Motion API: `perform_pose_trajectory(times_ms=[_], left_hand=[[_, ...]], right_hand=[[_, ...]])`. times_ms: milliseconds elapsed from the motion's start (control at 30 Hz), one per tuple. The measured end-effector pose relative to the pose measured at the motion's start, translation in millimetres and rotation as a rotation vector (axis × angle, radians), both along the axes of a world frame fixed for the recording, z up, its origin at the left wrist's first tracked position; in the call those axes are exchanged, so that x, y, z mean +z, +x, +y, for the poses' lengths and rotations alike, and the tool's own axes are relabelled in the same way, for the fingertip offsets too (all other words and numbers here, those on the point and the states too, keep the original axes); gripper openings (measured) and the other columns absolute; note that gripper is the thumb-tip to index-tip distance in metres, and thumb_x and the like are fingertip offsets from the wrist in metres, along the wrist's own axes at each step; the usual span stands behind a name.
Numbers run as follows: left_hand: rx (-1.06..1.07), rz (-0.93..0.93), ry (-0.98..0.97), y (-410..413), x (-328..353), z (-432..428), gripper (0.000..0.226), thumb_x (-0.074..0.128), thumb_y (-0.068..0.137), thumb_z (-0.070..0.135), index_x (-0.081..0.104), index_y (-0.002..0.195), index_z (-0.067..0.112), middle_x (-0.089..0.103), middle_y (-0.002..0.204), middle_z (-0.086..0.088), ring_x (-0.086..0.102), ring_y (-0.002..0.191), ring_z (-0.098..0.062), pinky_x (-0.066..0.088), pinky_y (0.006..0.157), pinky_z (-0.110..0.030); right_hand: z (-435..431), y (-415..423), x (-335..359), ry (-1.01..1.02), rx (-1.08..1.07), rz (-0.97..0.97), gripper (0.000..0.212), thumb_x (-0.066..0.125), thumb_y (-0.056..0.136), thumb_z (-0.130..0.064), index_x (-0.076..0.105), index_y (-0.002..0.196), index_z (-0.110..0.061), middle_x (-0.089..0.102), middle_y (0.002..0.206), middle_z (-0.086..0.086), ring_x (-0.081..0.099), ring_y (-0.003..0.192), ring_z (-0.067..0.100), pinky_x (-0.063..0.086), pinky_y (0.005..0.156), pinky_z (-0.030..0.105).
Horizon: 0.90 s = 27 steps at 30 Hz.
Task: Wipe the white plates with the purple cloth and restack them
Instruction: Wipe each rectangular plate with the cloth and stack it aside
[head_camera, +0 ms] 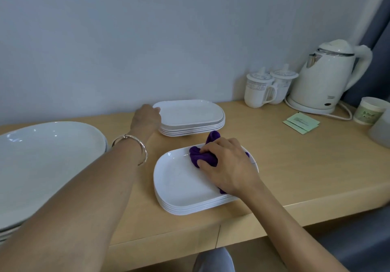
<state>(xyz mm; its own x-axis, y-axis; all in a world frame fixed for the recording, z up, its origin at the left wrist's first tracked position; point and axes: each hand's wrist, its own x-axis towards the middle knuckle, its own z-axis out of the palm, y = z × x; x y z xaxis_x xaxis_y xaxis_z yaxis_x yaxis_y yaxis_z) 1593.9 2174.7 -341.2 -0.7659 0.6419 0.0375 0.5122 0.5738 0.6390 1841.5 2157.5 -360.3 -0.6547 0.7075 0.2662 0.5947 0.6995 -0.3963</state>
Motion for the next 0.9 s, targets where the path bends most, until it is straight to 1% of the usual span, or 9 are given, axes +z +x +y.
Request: perform_pose_trajectory(times_ms=[67,200,367,467,600,700,800,867,900], left_hand=[[0.01,0.047,-0.018,-6.4,-5.0,2.1,0.039,0.042,0.103,0.026,0.061,0.118,-0.004,0.063,0.12,-0.027,0.06,0.11,-0.043,0.047,0.086,-0.04],[-0.022,0.057,-0.043,-5.3,-9.8,0.3,0.034,0.046,0.099,0.023,0.062,0.114,-0.004,0.063,0.12,-0.026,0.058,0.113,-0.042,0.046,0.089,-0.038],[-0.047,0.098,-0.052,20.2,-2.2,-11.3,0.04,0.042,0.101,0.029,0.053,0.129,0.002,0.054,0.134,-0.021,0.05,0.124,-0.038,0.042,0.097,-0.04],[-0.11,0.087,0.057,49.3,14.2,-27.2,0.045,0.041,0.102,0.034,0.047,0.141,0.011,0.049,0.141,-0.012,0.047,0.129,-0.03,0.039,0.102,-0.036],[-0.325,-0.043,0.181,84.3,17.9,-76.7,0.047,0.046,0.101,0.04,0.046,0.144,0.02,0.051,0.139,-0.001,0.05,0.125,-0.015,0.04,0.099,-0.028],[-0.465,-0.122,0.168,90.3,-1.8,-124.7,0.065,0.051,0.097,0.051,0.031,0.153,0.025,0.034,0.153,0.009,0.035,0.139,-0.005,0.03,0.109,-0.024],[-0.528,-0.17,0.113,88.9,-28.2,-159.8,0.097,0.057,0.073,0.072,0.015,0.153,0.038,0.02,0.15,0.028,0.023,0.137,0.008,0.022,0.11,-0.018],[-0.593,-0.222,0.122,90.0,-40.9,-169.1,0.096,0.07,0.064,0.07,0.022,0.145,0.049,0.031,0.148,0.029,0.033,0.136,0.002,0.033,0.113,-0.03],[-0.605,-0.242,0.139,91.0,-44.9,-170.1,0.097,0.076,0.061,0.067,0.026,0.142,0.05,0.038,0.144,0.026,0.039,0.134,-0.001,0.04,0.108,-0.037]], right_hand=[[-0.3,0.2,-0.1,0.002,0.0,0.009,0.034,0.051,0.09,-0.044,0.058,0.121,-0.033,0.054,0.124,-0.013,0.036,0.119,0.013,0.034,0.094,0.027],[-0.3,0.2,-0.8,0.009,0.002,0.013,0.034,0.051,0.09,-0.045,0.059,0.12,-0.033,0.054,0.122,-0.013,0.036,0.12,0.012,0.033,0.097,0.026],[0.3,-0.4,-0.9,-0.004,0.0,0.013,0.033,0.052,0.089,-0.044,0.059,0.12,-0.033,0.055,0.122,-0.013,0.036,0.118,0.012,0.034,0.096,0.027],[0.4,-0.8,-1.2,-0.01,0.001,0.013,0.034,0.053,0.088,-0.044,0.06,0.12,-0.033,0.055,0.122,-0.012,0.036,0.118,0.013,0.033,0.096,0.026],[0.0,0.2,-2.1,-0.01,-0.006,0.019,0.034,0.054,0.088,-0.044,0.061,0.12,-0.032,0.055,0.121,-0.013,0.037,0.118,0.012,0.033,0.096,0.026],[-0.2,0.0,-2.4,-0.009,-0.007,0.007,0.034,0.053,0.089,-0.045,0.06,0.12,-0.033,0.054,0.122,-0.015,0.036,0.119,0.01,0.032,0.095,0.025],[-0.8,-1.0,-2.2,-0.002,-0.018,0.012,0.034,0.054,0.089,-0.044,0.06,0.121,-0.034,0.054,0.123,-0.016,0.036,0.12,0.009,0.032,0.095,0.024],[-2.4,-1.5,-2.0,0.002,-0.027,0.007,0.035,0.054,0.089,-0.044,0.059,0.122,-0.034,0.053,0.124,-0.017,0.036,0.122,0.009,0.031,0.094,0.022],[-3.0,-1.7,-1.7,0.001,-0.031,0.0,0.035,0.053,0.089,-0.044,0.059,0.122,-0.035,0.053,0.125,-0.017,0.035,0.123,0.009,0.03,0.094,0.021]])
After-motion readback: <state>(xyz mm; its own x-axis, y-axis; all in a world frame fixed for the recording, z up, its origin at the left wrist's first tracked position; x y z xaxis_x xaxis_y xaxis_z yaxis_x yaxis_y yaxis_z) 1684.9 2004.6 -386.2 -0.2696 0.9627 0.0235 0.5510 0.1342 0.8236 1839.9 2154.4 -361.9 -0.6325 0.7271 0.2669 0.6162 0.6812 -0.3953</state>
